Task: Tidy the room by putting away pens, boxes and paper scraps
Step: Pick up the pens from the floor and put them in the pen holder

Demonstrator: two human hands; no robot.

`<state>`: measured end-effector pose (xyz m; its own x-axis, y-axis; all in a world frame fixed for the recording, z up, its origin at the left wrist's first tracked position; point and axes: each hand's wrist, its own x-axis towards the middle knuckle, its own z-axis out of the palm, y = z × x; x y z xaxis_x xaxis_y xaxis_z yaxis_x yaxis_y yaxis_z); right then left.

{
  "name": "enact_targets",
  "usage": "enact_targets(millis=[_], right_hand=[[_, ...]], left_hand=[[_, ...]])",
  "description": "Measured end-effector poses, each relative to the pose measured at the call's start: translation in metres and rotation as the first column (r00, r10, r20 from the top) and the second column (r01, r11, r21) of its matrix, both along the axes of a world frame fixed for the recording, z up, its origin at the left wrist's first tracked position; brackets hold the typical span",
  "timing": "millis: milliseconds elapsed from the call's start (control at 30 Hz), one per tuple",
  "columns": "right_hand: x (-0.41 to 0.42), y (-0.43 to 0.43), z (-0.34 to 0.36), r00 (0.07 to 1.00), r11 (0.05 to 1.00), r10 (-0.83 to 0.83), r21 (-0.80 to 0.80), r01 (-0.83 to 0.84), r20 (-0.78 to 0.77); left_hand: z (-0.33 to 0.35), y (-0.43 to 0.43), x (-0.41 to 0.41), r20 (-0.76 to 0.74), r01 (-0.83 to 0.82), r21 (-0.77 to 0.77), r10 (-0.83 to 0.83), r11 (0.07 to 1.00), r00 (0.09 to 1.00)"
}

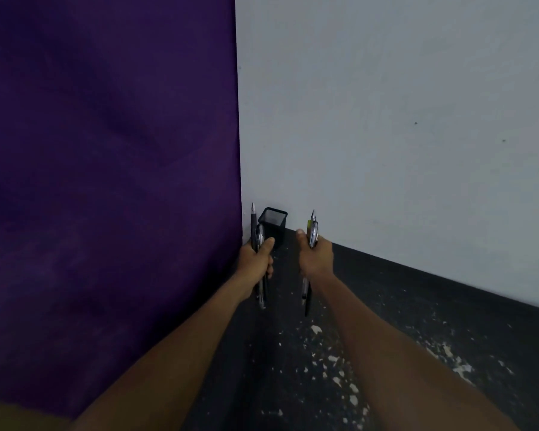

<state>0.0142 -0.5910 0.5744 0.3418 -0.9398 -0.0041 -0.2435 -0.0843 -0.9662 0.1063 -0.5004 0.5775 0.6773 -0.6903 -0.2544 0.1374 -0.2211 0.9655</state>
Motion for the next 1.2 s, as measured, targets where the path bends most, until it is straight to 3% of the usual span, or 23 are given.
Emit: enact_targets(millis=[500, 1200], right_hand=[[0.095, -0.115, -0.017, 0.986, 0.989, 0.146, -0.049, -0.143, 0.075], [0.211, -0.177, -0.07, 0.973, 0.986, 0.028, -0.169, 0.011, 0.227]], left_hand=[[-0.015, -0.115, 0.079, 0.044, -0.165, -0.077, 0.169, 0.983, 0.985], [-0.076, -0.224, 0.185, 0.017, -0.192, -0.229, 0.201, 0.954, 0.979]])
